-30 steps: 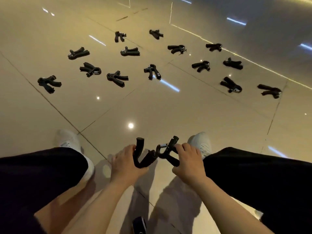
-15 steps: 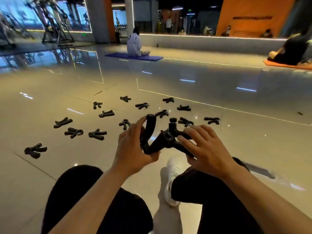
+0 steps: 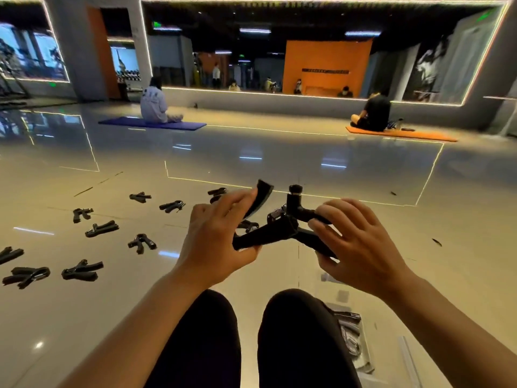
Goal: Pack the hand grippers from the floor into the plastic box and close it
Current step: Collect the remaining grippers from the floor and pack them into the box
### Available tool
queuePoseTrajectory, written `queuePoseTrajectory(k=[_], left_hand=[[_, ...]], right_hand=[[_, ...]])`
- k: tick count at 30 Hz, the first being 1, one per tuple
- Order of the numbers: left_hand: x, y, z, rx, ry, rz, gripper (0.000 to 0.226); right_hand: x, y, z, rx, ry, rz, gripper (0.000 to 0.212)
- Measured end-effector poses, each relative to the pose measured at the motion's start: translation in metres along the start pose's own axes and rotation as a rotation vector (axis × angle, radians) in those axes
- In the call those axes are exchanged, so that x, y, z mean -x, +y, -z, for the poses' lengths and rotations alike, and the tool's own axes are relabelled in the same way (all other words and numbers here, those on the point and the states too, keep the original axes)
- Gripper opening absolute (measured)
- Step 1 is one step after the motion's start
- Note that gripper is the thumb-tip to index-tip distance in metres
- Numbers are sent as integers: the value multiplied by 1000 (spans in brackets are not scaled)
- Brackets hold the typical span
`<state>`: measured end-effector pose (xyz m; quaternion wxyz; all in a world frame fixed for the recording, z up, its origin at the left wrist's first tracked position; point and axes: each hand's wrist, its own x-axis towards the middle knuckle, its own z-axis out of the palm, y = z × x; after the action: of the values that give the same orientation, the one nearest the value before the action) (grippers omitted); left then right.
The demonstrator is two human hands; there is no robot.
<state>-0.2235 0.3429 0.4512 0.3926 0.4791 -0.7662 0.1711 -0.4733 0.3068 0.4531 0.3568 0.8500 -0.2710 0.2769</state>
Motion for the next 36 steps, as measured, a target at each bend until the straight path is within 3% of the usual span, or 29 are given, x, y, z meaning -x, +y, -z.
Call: queuePoseTrajectory(k=[5,14,21,30,36], left_hand=[[-3,2,-50,-21,-116,-130,76],[-14,-10,-147,4,-381,-341,78],[35,-26,-252,112,-502,-384,74],[101,-6,-380,323,-695,-101,62],[107,11,-423,415,-660,46,60]], right_hand=[[51,19,1,51,-53,-97,47],[157,37,-46,19,-445,-283,61],[222,28,-107,-57,-647,-378,59],[288,23,-194,-234,-853,-583,52],[313,4,-235,-381,-811,-812,47]])
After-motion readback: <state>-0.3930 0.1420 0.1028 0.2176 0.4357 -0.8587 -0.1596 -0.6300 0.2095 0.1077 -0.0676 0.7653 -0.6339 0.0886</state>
